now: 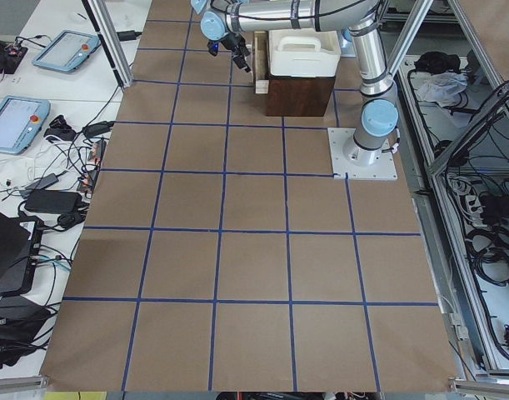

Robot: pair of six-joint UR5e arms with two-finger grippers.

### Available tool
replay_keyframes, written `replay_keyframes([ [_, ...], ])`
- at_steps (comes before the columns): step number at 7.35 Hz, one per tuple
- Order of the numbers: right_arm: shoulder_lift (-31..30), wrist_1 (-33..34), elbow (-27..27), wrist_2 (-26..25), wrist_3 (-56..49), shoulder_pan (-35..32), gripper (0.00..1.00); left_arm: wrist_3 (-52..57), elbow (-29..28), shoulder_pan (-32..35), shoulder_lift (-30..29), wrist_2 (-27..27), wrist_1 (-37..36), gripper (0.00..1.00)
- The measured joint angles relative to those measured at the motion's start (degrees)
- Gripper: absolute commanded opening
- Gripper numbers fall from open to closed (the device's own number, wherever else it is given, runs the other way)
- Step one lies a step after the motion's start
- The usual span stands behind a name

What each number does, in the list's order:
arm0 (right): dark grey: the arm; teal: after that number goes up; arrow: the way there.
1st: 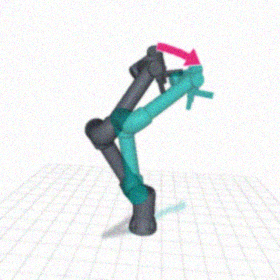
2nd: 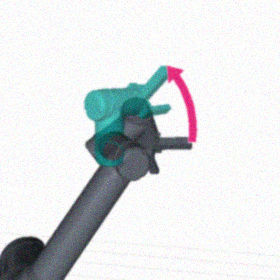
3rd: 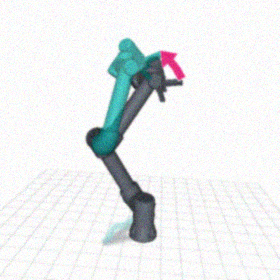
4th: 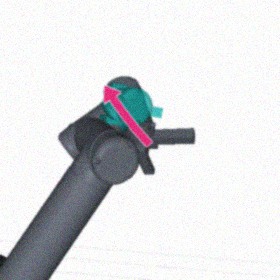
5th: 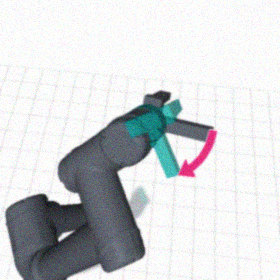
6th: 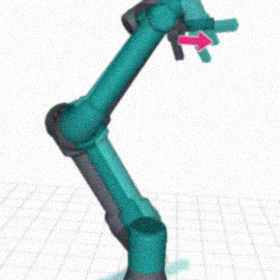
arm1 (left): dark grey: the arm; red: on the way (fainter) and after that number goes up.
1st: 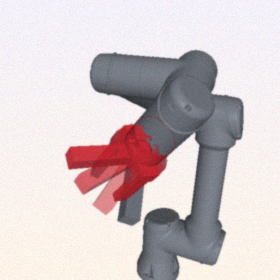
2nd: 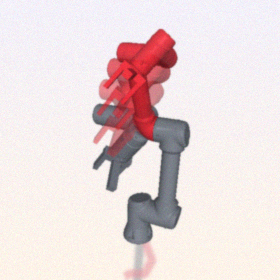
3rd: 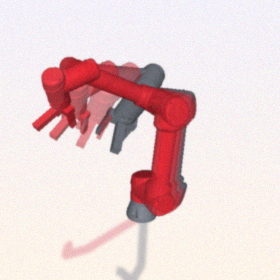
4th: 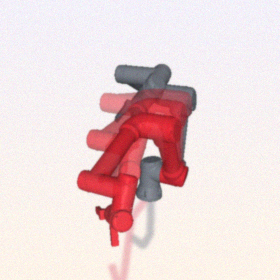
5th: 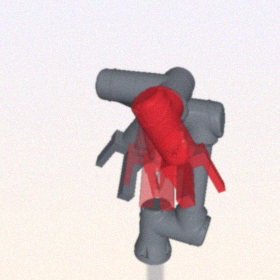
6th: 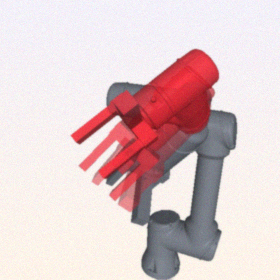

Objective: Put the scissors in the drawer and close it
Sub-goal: 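Press the left gripper against the drawer front to seat it fully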

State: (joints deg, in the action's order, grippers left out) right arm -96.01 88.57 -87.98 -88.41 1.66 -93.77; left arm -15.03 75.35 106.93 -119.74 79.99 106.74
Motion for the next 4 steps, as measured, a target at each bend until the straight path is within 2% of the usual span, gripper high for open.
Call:
replay_keyframes([
  [4,-0.05,0.04,0.0,-0.11,-0.49,0.08,1.0,0.0,1.36,0.13,0.65,-0.6,1.4,1.0],
])
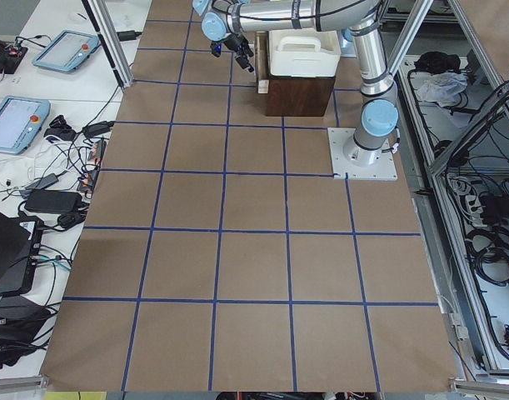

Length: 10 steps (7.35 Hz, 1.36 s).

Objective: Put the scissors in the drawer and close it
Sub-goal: 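Press the left gripper against the drawer front to seat it fully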

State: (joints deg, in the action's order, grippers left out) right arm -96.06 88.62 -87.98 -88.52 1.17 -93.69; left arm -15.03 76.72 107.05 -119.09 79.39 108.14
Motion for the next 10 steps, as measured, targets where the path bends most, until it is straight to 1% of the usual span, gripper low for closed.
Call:
replay_keyframes([
  [3,0.02,0.04,0.0,0.06,-0.11,0.02,1.0,0.02,1.2,0.0,1.21,0.04,1.9,1.0],
  [10,-0.25,-0.04,0.0,-0.6,-0.17,0.06,1.0,-0.37,2.12,-0.08,1.41,-0.07,7.1,1.0],
])
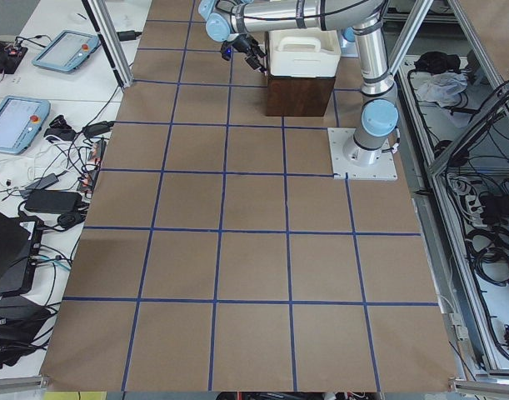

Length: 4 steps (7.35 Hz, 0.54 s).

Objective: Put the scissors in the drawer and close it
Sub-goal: 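Press the left gripper against the drawer front to seat it fully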

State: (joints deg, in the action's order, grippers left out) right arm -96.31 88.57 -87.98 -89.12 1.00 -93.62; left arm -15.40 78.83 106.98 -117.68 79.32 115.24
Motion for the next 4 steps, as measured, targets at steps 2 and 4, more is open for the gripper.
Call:
replay_keyframes([
  [2,0.03,0.01,0.03,-0.01,0.03,0.01,1.0,-0.06,0.04,0.03,0.03,-0.05,0.58,1.0],
  [4,0.07,0.02,0.01,0.03,-0.02,0.02,1.0,-0.03,0.02,0.06,0.17,-0.77,1.17,1.0],
])
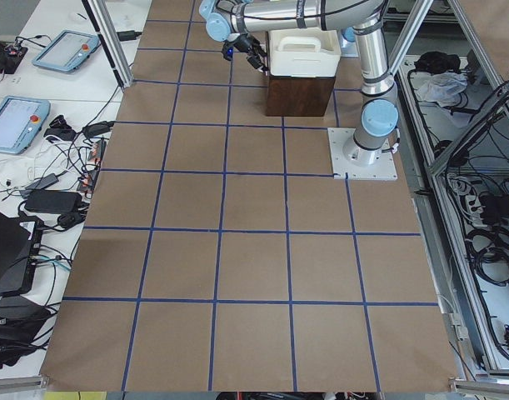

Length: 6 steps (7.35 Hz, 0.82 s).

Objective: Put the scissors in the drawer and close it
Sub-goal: 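Press the left gripper against the drawer front to seat it fully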

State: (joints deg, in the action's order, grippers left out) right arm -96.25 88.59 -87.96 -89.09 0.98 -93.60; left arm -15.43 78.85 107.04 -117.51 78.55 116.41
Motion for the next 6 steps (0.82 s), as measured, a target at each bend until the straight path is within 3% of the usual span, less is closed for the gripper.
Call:
replay_keyframes([
  [6,0.03,0.0,-0.01,0.15,-0.01,-0.05,1.0,0.14,-0.51,-0.12,1.18,-0.72,-0.49,1.0],
])
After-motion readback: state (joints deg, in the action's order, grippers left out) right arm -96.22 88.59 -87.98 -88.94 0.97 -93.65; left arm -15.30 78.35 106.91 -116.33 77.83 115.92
